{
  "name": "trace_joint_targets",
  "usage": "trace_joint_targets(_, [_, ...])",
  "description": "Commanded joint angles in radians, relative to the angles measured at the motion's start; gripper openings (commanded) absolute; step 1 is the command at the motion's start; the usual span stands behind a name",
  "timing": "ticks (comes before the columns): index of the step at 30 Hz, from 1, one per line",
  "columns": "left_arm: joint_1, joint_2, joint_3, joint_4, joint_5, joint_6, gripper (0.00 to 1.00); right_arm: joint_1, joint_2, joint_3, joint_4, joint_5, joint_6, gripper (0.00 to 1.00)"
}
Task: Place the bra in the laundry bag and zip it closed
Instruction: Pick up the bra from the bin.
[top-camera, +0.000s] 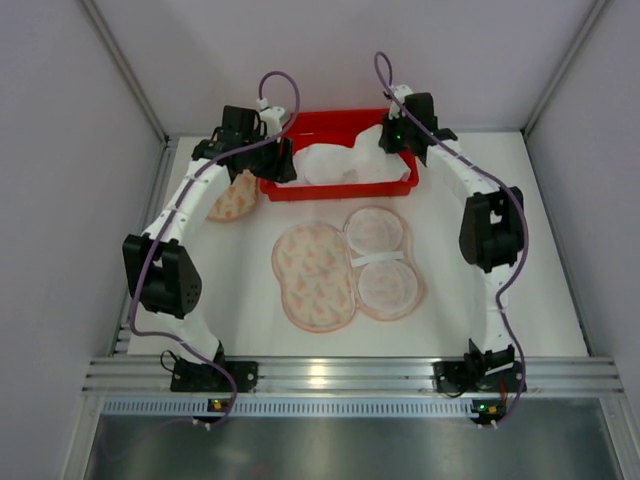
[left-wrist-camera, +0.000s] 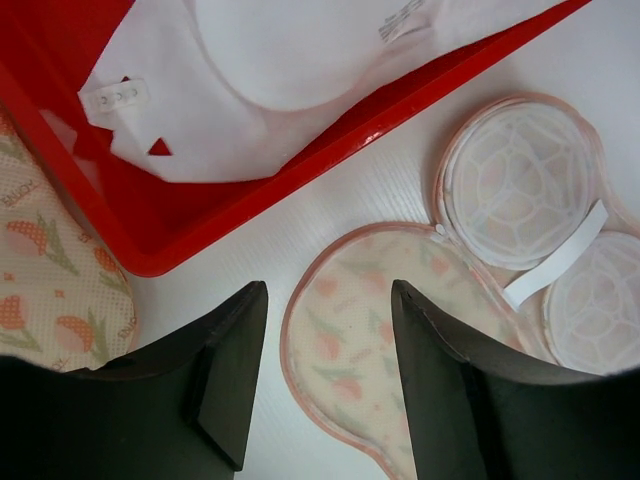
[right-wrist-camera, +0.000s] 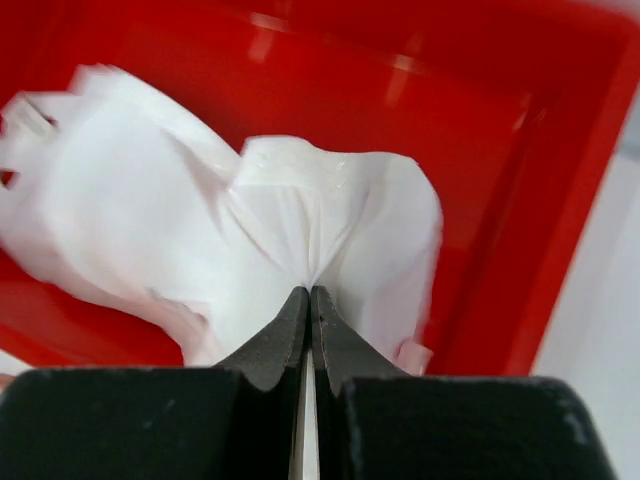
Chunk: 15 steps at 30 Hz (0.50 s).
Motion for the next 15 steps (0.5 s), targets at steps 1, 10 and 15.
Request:
trace_joint_targets(1, [0.008,-0.071,-0.012,0.026,-0.012,0.008,0.59,0.025,-0.199,-0.009,0.158,-0.011,-0.115,0.0])
trace_joint_targets(10, [0.063,-0.094,-0.011,0.024,-0.006,-0.03,0.61,0.053,-0.417,-0.099,0.206,0.003,-0.3,0.0])
trace_joint_targets(15, [0.075,-0.134,-0.052,0.024,0.007,-0.013,0.61,0.053,-0.552,-0.127,0.185,0.004,-0.391,0.0])
